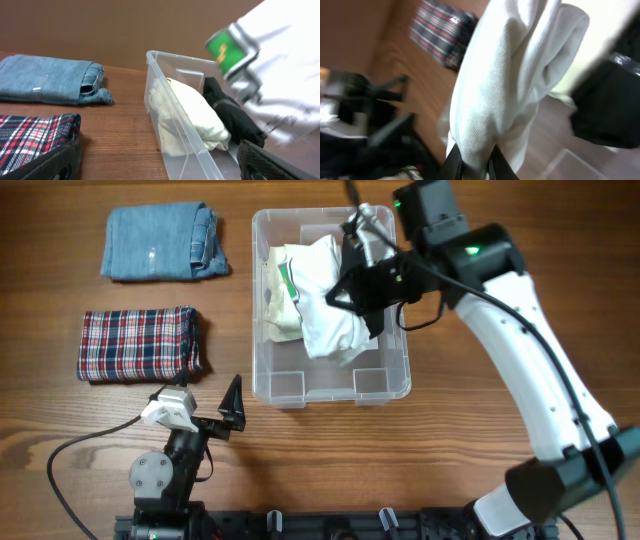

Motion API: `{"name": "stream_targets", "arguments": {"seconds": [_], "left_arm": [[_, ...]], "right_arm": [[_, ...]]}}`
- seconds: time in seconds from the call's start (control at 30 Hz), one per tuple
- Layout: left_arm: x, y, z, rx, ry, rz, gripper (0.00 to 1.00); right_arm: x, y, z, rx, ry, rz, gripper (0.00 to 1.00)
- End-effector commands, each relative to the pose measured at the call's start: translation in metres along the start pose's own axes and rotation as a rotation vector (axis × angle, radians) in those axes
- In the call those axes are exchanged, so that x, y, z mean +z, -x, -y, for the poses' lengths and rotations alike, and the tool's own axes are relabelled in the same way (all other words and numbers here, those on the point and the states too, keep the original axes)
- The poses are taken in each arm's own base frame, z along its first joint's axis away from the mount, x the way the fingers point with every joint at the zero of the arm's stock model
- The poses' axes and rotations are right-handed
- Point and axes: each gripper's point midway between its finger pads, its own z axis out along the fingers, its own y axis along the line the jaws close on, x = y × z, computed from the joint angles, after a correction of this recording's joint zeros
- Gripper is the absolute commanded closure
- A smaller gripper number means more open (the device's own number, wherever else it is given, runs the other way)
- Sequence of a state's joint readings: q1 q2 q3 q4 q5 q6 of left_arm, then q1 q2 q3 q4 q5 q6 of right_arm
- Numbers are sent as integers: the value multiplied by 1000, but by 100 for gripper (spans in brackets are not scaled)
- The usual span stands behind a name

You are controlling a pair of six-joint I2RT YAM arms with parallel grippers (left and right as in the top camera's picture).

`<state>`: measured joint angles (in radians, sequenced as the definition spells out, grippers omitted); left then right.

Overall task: Pack container
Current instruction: 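Lift the white shirt and carry it left into the bin, then lower the white shirt into the bin's front right corner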

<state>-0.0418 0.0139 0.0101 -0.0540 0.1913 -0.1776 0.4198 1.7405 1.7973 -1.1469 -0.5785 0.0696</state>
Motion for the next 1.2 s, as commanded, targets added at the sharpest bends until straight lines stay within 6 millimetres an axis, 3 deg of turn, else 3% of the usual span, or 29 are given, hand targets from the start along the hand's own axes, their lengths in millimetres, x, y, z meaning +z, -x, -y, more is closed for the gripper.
{"name": "stream_targets", "arguments": {"seconds": [0.0,0.13,0.57,0.93,0.97,1.1,1.17], "left_arm": [[0,-1,-3,15,14,0,0],[0,-1,-3,14,14,0,0],[0,-1,-3,14,14,0,0],[0,-1,-3,14,13,-1,0],[0,-1,-3,14,14,0,0],[0,-1,-3,15,14,0,0],[0,-1,-3,15,14,0,0]], "right_arm": [[23,-12,35,-148,-110,-94,96],[37,-30,41,-326,-64,-198,96],[29,-65,38,-652,34,-344,96],[25,-77,36,-710,71,-385,95],[25,-77,36,-710,71,-385,93],[28,-68,38,-667,41,-355,46],[30,-62,44,-636,-4,-340,42]]}}
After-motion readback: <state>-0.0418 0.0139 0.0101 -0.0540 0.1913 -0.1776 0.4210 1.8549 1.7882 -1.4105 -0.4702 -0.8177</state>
